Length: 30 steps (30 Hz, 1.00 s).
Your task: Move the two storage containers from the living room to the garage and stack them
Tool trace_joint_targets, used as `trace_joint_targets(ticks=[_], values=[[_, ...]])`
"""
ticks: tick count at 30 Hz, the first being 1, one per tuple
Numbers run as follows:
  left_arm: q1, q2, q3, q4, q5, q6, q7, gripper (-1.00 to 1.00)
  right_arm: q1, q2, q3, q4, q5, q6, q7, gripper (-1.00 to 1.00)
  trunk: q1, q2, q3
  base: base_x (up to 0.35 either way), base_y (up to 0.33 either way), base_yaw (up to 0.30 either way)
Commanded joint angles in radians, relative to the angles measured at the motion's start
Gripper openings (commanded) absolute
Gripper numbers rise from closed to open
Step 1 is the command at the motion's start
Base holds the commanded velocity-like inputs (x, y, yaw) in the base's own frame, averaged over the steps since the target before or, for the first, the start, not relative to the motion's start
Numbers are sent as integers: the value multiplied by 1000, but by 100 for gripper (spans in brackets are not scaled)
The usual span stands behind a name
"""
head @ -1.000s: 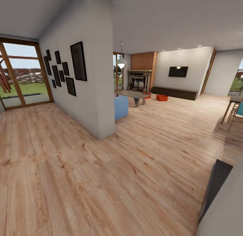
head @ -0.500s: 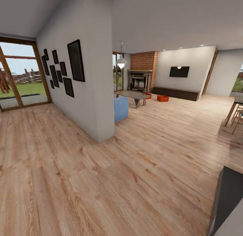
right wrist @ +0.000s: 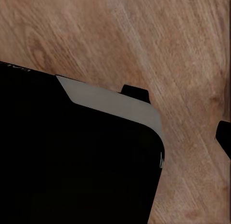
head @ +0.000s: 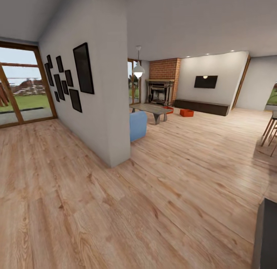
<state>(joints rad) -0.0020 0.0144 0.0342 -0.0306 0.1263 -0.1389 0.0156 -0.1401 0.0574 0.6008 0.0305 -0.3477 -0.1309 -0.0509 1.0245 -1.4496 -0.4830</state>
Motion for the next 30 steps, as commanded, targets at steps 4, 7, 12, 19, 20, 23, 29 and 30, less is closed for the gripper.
trace_joint_targets(ticks=[4, 7, 12, 19, 20, 23, 29, 30], values=[[0, 0, 3, 0, 6, -2, 0, 100, -1, 1, 8, 3, -8, -6, -1, 100, 1, 0, -1, 321, 0, 0], [0, 0, 3, 0, 6, -2, 0, 100, -1, 1, 8, 3, -8, -6, -1, 100, 1, 0, -1, 321, 0, 0], [-1, -1, 3, 0, 6, -2, 0, 100, -1, 1, 9, 3, -8, -6, -1, 100, 1, 0, -1, 321, 0, 0], [0, -1, 3, 0, 6, -2, 0, 100, -1, 1, 10, 3, -8, -6, -1, 100, 1, 0, -1, 321, 0, -4], [0, -1, 3, 0, 6, -2, 0, 100, -1, 1, 10, 3, -8, -6, 0, 100, 1, 0, -1, 321, 0, -98], [0, -1, 3, 0, 6, -2, 0, 100, -1, 1, 9, 3, -8, -6, 0, 100, 1, 0, -1, 321, 0, -185], [0, -1, 3, 0, 6, -2, 0, 100, -1, 1, 9, 3, -8, -6, 0, 100, 1, 0, -1, 321, 0, -238], [0, -1, 2, 0, 6, -2, 0, 100, -1, 1, 9, 3, -8, -6, 0, 100, 1, 0, -1, 321, 0, -244]])
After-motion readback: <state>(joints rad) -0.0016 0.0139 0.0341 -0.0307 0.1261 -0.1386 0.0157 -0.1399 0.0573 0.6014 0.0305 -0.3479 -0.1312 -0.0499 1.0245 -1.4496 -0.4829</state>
